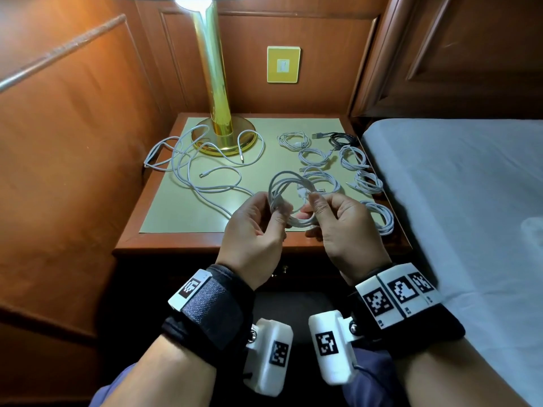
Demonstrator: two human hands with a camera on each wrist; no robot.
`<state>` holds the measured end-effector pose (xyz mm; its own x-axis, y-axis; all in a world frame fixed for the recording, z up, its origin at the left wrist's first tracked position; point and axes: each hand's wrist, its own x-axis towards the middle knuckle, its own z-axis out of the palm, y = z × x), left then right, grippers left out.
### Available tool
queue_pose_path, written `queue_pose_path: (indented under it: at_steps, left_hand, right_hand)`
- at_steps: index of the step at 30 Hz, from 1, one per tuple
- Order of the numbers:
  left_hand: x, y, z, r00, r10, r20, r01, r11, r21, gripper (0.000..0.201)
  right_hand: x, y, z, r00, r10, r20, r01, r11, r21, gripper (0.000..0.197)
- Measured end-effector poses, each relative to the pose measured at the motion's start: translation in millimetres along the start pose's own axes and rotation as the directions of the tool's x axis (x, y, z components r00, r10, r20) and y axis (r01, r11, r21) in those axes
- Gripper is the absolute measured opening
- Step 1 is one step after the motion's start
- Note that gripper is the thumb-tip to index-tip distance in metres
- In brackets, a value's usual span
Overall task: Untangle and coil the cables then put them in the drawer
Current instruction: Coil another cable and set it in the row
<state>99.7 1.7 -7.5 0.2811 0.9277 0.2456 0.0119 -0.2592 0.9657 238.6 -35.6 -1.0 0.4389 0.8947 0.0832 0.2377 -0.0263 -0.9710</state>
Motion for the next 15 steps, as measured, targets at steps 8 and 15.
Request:
queue_pose_path:
  at_steps: [8, 15]
  left_hand:
    - [2.2, -4.6, 1.6, 0.999, -0.045, 0.004, 0.044, 0.998, 0.043, 0.023]
    - [1.5, -3.8, -1.4, 0.985, -0.090, 0.144, 0.103, 0.991, -0.088, 0.017]
  right_hand:
    - [3.1, -2.6, 0.2, 0.996, 0.090, -0.025, -0.077, 0.941, 0.331, 0.020]
    - [6.4, -5.5, -1.3, 0.966, 0.238, 0.096, -0.253, 0.817, 0.518, 0.015]
